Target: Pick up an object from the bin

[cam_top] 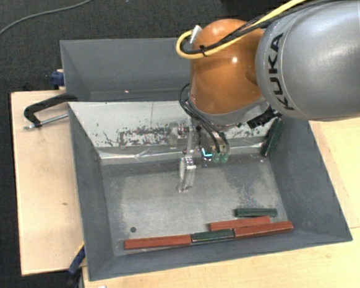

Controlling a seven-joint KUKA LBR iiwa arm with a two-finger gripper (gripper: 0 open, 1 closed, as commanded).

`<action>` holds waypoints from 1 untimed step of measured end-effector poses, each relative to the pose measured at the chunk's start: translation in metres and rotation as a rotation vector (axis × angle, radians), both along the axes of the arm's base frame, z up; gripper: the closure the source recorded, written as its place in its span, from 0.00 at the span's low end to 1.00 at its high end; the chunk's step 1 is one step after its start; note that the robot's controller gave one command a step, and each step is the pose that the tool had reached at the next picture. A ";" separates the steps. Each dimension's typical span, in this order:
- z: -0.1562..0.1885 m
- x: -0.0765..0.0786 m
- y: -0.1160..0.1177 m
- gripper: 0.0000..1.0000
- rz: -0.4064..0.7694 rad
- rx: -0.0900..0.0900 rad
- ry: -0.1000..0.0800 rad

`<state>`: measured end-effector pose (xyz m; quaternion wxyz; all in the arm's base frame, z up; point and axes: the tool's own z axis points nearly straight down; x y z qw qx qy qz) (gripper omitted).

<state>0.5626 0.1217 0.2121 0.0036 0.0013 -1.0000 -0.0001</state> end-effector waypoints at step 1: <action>-0.006 -0.035 -0.052 0.00 -0.037 0.000 -0.007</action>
Offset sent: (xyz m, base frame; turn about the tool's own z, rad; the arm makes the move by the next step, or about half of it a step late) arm -0.0355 -0.0522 -0.0067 0.0367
